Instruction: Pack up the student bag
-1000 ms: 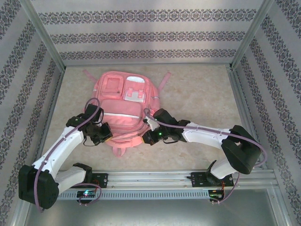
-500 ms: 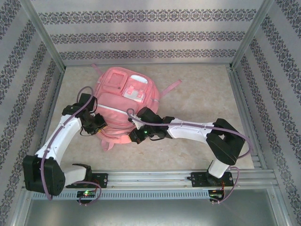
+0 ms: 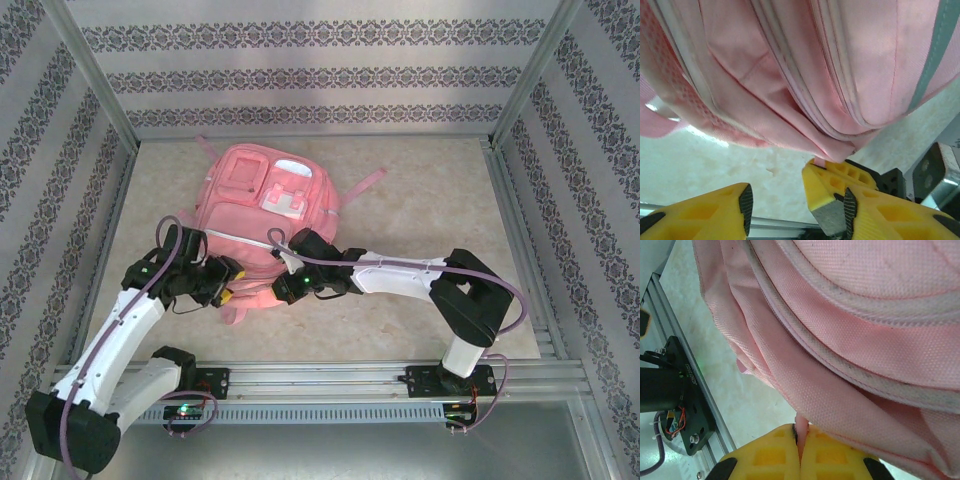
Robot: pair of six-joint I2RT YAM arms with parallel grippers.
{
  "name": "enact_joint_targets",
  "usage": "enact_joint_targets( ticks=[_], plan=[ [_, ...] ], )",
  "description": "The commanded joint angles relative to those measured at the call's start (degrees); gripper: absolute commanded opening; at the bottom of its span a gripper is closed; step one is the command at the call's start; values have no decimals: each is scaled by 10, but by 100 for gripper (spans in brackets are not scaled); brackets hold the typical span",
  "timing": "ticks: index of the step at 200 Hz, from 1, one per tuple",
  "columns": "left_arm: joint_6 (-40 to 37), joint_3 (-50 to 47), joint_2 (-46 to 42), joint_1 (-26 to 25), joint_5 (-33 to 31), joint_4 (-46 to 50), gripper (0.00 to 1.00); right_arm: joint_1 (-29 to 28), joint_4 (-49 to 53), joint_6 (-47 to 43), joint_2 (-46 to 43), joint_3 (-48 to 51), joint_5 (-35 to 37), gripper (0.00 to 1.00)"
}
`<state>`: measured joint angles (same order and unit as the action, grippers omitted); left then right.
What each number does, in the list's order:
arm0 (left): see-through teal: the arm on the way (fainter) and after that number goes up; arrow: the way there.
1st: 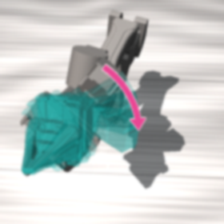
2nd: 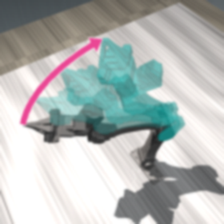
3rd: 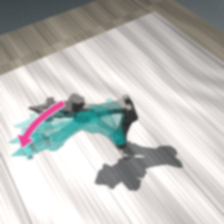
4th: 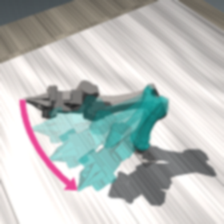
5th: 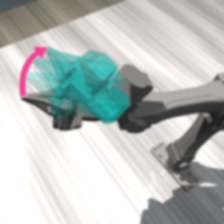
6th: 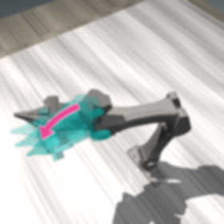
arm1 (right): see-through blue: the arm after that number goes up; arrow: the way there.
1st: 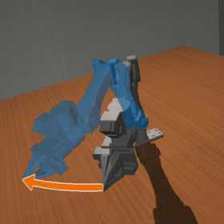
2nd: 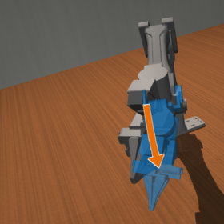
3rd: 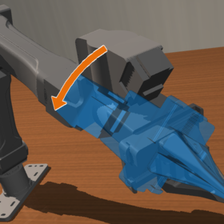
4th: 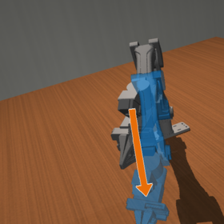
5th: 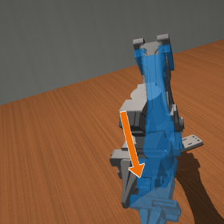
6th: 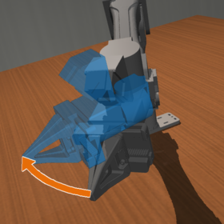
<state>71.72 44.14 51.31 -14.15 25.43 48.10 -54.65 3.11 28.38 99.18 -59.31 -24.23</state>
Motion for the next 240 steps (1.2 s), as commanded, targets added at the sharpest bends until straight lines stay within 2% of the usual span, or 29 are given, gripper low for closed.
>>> enact_joint_targets(
  ticks=[1, 16, 41, 63, 92, 128, 186, 240],
  plan=[
    [112, -19, -5, -37, -25, -18, 54, -7, -37, 5, 7, -11, 9, 0],
    [139, -9, 11, -60, -60, -17, 55, -8, -42, 8, 7, -8, 10, 0],
    [187, -17, 46, -77, -65, -72, 55, -11, -48, 11, 7, -4, 11, 0],
    [226, -30, 59, -82, -79, -103, 55, -13, -50, 11, 6, 0, 13, 0],
    [262, -41, 64, -82, -95, -95, 53, -14, -52, 11, 2, 6, 16, 0],
    [306, -74, 67, -82, -113, -135, 42, -18, -54, 9, 2, 13, 20, 0],
    [311, -91, 95, -77, -122, -172, 18, -23, -39, -1, 1, 17, 32, 0],
    [307, -107, 72, -68, -126, -163, 4, -23, -31, -10, -7, 33, 46, 0]
  ],
)
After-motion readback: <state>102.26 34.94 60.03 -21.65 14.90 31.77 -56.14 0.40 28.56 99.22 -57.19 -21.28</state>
